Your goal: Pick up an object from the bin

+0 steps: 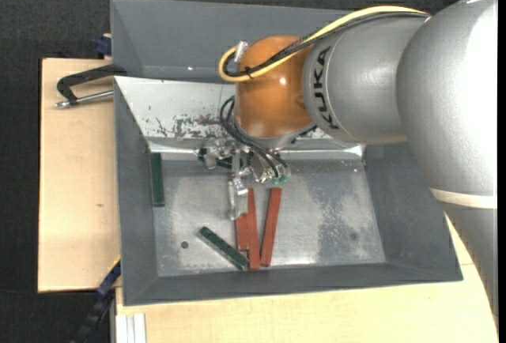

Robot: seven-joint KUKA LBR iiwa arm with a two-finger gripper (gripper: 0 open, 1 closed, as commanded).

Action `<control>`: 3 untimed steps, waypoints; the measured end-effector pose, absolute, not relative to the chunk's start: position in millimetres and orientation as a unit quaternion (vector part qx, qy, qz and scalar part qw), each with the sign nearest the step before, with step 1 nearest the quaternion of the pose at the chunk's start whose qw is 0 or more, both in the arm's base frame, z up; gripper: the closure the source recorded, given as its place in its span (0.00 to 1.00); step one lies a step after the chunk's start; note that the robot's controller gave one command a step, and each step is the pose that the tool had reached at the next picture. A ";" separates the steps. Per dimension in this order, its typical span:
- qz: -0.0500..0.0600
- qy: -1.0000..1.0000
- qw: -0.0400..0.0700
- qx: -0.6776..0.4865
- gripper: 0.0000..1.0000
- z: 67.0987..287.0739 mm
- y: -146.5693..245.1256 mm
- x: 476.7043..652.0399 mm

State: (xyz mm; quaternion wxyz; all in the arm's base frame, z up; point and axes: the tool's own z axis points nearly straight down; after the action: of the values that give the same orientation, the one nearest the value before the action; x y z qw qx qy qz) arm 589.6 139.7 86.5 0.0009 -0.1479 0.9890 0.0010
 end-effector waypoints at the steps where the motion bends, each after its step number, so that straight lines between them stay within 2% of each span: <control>1: 0.000 0.951 0.001 -0.308 0.00 83.4 121.2 579.7; 2: 0.001 0.938 0.001 -0.347 0.00 82.0 116.1 579.3; 3: 0.001 0.945 0.002 -0.327 1.00 74.0 129.3 546.3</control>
Offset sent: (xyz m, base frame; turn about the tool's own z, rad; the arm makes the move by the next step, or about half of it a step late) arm -0.0020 -0.0728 -0.0165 -0.4283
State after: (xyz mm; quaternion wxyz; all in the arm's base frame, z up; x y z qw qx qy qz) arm 546.3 129.3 74.0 0.0023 -0.3268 0.9451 0.0014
